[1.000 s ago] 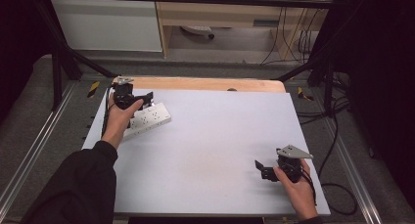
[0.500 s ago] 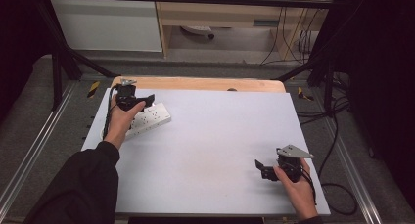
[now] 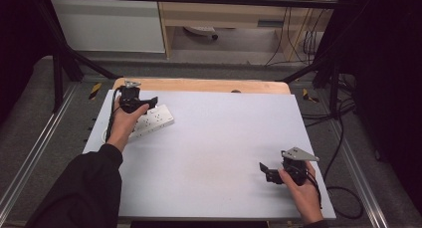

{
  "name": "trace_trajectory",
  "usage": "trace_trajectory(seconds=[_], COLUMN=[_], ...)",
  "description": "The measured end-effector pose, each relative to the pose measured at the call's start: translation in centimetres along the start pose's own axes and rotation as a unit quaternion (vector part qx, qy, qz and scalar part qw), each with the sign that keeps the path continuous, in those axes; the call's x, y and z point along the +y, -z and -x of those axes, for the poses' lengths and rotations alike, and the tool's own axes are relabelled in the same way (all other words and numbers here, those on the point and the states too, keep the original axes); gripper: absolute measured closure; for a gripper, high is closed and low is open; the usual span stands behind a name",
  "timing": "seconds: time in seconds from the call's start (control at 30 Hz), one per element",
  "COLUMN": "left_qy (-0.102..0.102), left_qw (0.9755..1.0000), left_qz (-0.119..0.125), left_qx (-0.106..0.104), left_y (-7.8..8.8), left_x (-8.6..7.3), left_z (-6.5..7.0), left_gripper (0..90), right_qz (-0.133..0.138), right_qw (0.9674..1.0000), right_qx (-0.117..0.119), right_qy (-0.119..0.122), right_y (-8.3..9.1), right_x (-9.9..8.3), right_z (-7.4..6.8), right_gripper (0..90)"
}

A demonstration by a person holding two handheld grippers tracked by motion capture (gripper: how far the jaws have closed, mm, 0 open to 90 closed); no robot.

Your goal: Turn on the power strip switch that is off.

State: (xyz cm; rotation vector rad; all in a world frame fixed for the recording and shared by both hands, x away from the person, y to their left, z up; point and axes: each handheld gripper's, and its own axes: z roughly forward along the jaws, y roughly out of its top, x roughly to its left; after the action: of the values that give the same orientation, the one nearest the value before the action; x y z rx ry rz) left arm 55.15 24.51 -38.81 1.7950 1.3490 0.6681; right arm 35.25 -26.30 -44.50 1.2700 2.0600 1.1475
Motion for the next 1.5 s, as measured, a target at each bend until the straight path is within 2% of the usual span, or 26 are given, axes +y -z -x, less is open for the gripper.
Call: trace_trajectory(seconds=[0.07, 0.2, 0.37, 0.53, 0.6, 0.67, 0.87, 1.1, 1.5], left_qy=[-0.007, -0.009, -0.002, 0.007, 0.003, -0.002, 0.01, 0.006, 0.002], left_qw=[1.0, 0.9998, 0.9999, 0.9998, 0.9998, 0.9998, 0.9997, 0.9996, 0.9991], left_qz=[-0.005, -0.016, -0.014, -0.017, -0.019, -0.019, -0.011, -0.008, -0.025], left_qx=[0.001, 0.0, 0.004, -0.003, -0.009, -0.009, -0.02, -0.027, -0.033], left_y=[-0.02, -0.09, 0.12, 0.18, 0.08, 0.0, 0.36, 0.22, -0.25], left_x=[-0.04, -0.17, -0.18, -0.16, -0.22, -0.27, -0.25, -0.41, -0.96], left_z=[0.05, -0.03, -0.16, -0.12, 0.03, 0.18, 0.08, -0.07, -0.16], left_gripper=[26.4, 29.2, 36.3, 47.4, 53.1, 55.1, 62.2, 68.6, 78.6], right_qz=[0.0, -0.001, -0.001, 0.0, 0.001, 0.001, 0.001, 0.002, 0.001], right_qw=[1.0, 1.0, 1.0, 1.0, 1.0, 1.0, 1.0, 1.0, 1.0], right_qx=[0.0, 0.001, -0.001, -0.001, -0.001, -0.002, -0.001, -0.001, 0.002], right_qy=[-0.001, 0.0, 0.0, -0.002, -0.002, -0.001, -0.001, -0.003, 0.0], right_y=[-0.01, -0.1, -0.07, -0.05, -0.02, -0.03, -0.02, 0.0, -0.05], right_x=[0.0, 0.0, 0.01, 0.03, 0.01, 0.01, 0.05, 0.07, 0.07], right_z=[-0.01, -0.03, 0.0, 0.01, 0.01, 0.04, 0.06, 0.04, -0.01], right_gripper=[3.8, 3.9, 3.8, 3.8, 3.8, 3.8, 3.8, 3.8, 3.8])
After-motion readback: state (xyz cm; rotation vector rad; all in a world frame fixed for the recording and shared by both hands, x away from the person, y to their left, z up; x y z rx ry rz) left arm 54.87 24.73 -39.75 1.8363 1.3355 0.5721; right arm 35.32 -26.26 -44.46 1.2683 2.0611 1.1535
